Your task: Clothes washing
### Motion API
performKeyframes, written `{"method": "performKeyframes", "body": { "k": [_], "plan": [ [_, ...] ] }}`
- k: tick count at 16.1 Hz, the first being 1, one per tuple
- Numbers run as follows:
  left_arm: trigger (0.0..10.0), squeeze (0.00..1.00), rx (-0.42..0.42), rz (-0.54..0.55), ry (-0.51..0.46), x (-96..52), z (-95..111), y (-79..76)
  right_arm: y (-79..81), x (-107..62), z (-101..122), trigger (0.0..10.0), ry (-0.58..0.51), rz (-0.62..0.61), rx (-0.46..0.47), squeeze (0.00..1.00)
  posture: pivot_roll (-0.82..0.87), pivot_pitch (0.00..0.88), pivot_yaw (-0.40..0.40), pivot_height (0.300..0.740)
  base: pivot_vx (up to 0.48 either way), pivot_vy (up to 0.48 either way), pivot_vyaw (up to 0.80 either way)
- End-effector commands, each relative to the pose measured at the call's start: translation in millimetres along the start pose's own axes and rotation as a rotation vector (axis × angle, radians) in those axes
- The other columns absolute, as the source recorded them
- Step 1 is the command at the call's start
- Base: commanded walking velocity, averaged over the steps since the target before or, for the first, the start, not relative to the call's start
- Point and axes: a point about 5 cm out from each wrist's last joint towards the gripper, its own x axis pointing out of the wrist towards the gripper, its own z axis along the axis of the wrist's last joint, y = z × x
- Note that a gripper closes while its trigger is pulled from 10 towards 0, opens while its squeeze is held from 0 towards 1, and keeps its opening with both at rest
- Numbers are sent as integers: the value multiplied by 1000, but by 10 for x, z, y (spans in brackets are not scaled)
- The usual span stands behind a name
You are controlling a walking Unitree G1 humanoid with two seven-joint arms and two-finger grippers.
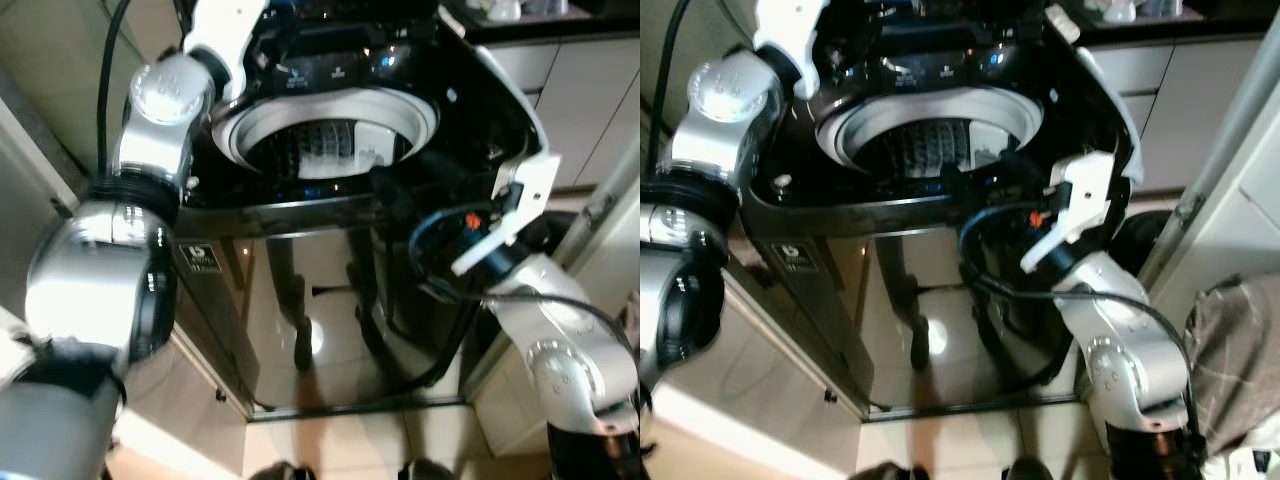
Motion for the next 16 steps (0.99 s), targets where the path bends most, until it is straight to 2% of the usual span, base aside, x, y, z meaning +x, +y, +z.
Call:
{"method": "performKeyframes", "body": {
  "k": [1,2,3,4,5,6,7,8,9,12,16],
  "plan": [
    [10000,965,-53,2,-30,-60,19,-32,-61,14,50,10000,-36,-56,-60,0,-158,0,97,740,0,0,0],
    [10000,0,-104,66,-101,-288,56,-198,-151,2,135,10000,-107,-167,-168,0,-146,0,93,740,0,0,0],
    [10000,0,-204,108,-92,-591,-44,-583,-196,-17,78,10000,-110,-238,-185,0,-127,0,81,740,0,0,0],
    [10000,0,-239,94,-94,-679,-55,-733,-195,-34,9,10000,-97,-257,-190,0,-119,0,72,740,0,0,0],
    [10000,0,-212,95,-42,-839,-105,-892,-187,-51,-123,10000,-61,-271,-205,0,-109,0,52,740,0,0,0],
    [10000,0,-234,132,47,-990,-238,-932,-205,-57,-221,10000,-28,-284,-202,0,-102,0,36,740,0,0,0],
    [10000,0,-261,223,214,-1233,-575,-980,-301,-41,-406,10000,40,-326,-198,0,-89,0,21,740,0,0,0],
    [10000,0,-326,248,294,-1313,-734,-1073,-361,0,-497,10000,69,-364,-197,0,-88,0,11,740,0,0,0],
    [10000,0,-369,254,339,-1321,-786,-1158,-405,71,-553,10000,82,-410,-208,0,-89,0,5,740,0,0,0],
    [10000,0,-299,230,306,-1264,-715,-1136,-351,88,-696,10000,114,-408,-208,0,-89,0,3,740,0,0,0],
    [10000,0,-296,219,292,-1217,-722,-1122,-328,94,-845,10000,161,-383,-194,0,-103,0,13,740,-245,-225,0]
  ]
}}
